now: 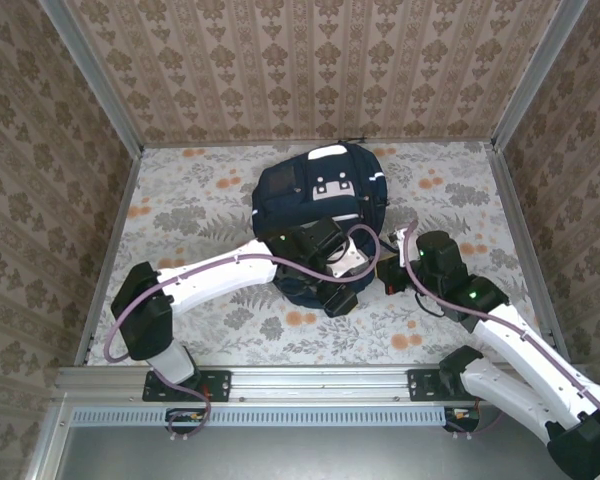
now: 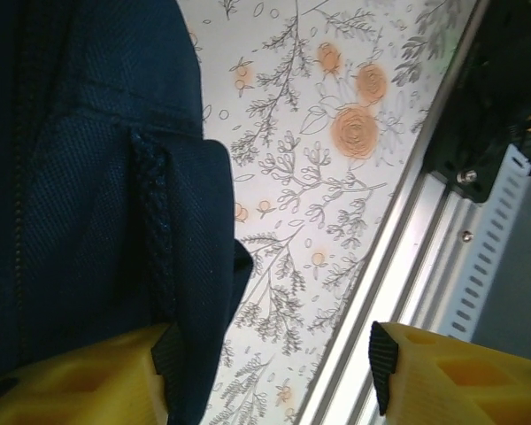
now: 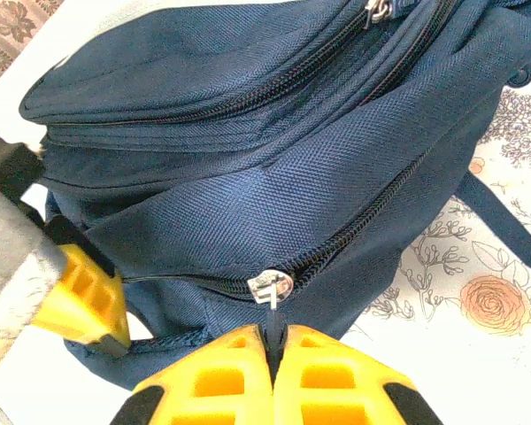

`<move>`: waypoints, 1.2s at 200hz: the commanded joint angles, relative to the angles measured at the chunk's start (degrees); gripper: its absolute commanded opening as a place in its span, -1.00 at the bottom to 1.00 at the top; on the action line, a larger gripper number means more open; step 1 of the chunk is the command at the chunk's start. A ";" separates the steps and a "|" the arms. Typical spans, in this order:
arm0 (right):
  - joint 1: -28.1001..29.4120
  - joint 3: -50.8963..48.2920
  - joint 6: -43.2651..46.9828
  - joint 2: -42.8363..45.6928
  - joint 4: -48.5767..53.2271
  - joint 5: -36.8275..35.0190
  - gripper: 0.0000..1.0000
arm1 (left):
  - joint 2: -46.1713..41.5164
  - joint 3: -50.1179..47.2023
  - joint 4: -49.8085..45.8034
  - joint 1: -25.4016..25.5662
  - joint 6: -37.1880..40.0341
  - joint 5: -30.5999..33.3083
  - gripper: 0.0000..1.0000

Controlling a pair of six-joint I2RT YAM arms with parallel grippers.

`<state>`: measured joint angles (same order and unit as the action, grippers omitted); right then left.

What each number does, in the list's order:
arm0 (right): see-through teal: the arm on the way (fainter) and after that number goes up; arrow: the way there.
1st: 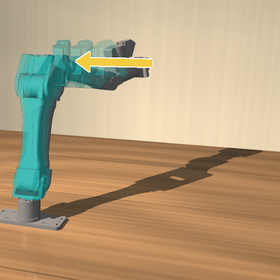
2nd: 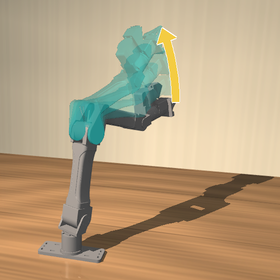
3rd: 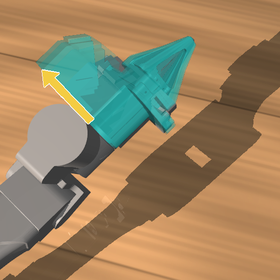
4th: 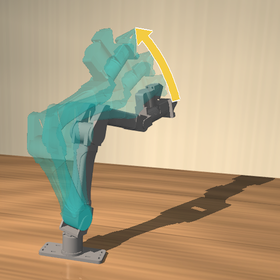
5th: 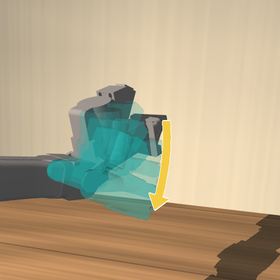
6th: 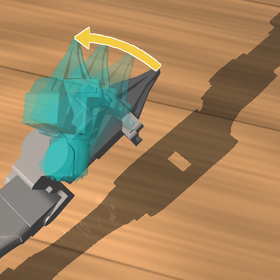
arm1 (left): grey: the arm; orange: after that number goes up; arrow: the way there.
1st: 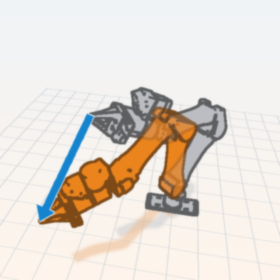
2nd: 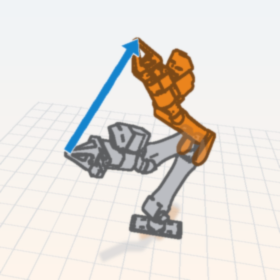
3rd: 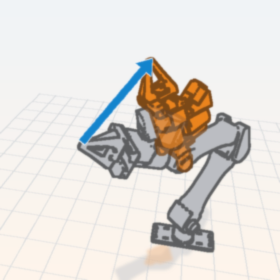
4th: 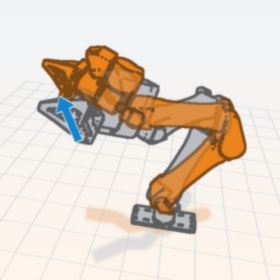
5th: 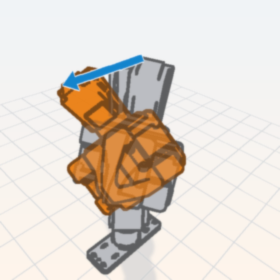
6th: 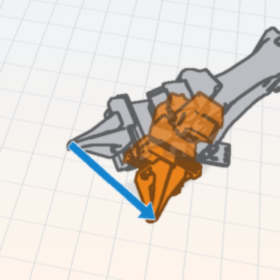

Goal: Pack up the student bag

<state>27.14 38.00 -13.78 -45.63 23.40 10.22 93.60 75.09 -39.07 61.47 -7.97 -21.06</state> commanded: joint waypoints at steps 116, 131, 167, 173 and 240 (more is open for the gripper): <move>-3.49 -1.03 -6.98 1.79 -8.82 6.45 -1.00 | 1.66 -7.28 6.20 2.95 2.49 10.87 -1.00; -4.15 -1.58 -6.82 1.35 -9.00 6.39 -1.00 | -1.65 -9.69 6.03 2.79 2.43 12.31 -1.00; -4.60 -2.30 -4.84 -1.32 -8.03 4.45 -1.00 | -12.40 -13.87 4.10 0.61 1.64 13.93 -1.00; -4.63 -2.40 -4.56 -1.83 -8.00 3.99 -1.00 | -14.08 -14.32 3.57 -0.11 1.51 13.85 -1.00; -4.55 -3.71 -4.97 -6.89 -12.30 2.14 -1.00 | -28.12 -16.94 -0.23 -6.73 0.69 10.12 -1.00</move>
<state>22.98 34.57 -18.22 -51.62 18.28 14.13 66.78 59.96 -35.97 55.68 -6.50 -9.15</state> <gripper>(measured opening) 0.062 0.043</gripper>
